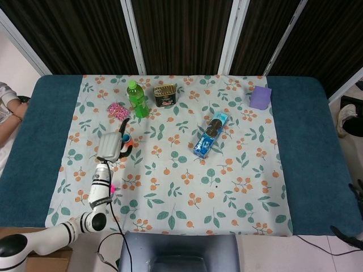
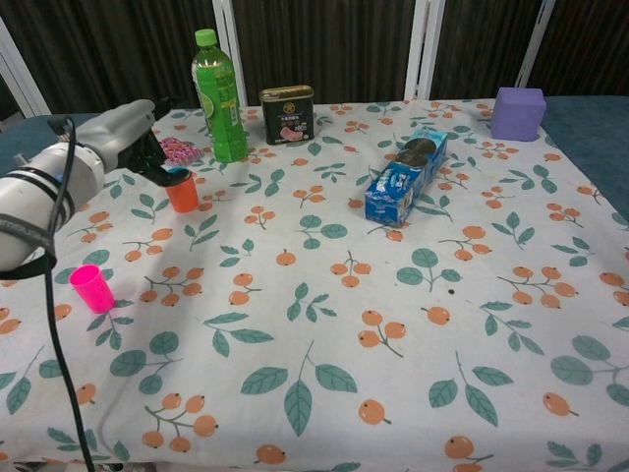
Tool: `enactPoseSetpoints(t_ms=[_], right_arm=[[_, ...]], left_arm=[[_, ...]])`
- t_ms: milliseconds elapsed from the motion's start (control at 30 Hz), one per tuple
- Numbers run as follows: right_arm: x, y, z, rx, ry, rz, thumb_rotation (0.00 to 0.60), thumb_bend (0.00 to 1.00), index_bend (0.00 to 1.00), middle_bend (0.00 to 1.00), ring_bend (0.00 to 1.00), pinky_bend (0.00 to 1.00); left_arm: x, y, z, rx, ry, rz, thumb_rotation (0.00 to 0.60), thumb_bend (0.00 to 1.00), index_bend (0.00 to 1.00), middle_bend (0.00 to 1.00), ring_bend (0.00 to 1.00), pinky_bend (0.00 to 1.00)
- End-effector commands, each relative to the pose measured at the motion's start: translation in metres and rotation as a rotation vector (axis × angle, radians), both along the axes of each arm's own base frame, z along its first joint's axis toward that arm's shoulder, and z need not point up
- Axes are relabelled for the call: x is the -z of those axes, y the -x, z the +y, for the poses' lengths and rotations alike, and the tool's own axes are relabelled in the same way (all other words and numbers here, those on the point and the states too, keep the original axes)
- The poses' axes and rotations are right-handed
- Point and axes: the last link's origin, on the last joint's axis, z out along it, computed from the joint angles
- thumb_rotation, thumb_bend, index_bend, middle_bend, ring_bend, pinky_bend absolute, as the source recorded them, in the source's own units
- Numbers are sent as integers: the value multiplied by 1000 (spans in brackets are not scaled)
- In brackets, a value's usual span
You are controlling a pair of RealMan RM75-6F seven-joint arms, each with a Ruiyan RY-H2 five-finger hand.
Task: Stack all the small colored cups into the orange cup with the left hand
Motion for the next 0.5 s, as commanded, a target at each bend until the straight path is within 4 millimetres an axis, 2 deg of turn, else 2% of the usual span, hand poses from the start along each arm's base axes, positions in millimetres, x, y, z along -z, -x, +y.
enactPoseSetpoints(t_ms=[33,167,300,367,400,433,500], right_arm=[[1,0,-1,1,-5,4,600,191,0,0,0,0],[6,-1,-1,1,-22,16,600,190,0,0,0,0],[7,-1,-1,0,-26,18,600,190,0,0,0,0],[9,-2,-1,-2,-29,20,600,189,0,0,0,0],[10,-2,-1,-4,-32,18,600,190,0,0,0,0],[10,-3,-1,-6,-32,18,600,190,0,0,0,0],[11,-3,-1,-8,-34,18,600,190,0,0,0,0]], left_arm=[[-26,4,-49,68,76,-33,600,341,6,1000,1000,1000],[-50,16,-103,91,172,-47,600,347,24,1000,1000,1000],[-55,22,-118,94,193,-43,600,350,39,1000,1000,1000],[-58,32,-139,87,223,-43,600,351,50,1000,1000,1000],[-58,47,-160,56,265,-29,600,351,53,1000,1000,1000],[-60,53,-170,56,268,-18,600,351,58,1000,1000,1000],[-60,63,-179,63,257,14,600,350,70,1000,1000,1000]])
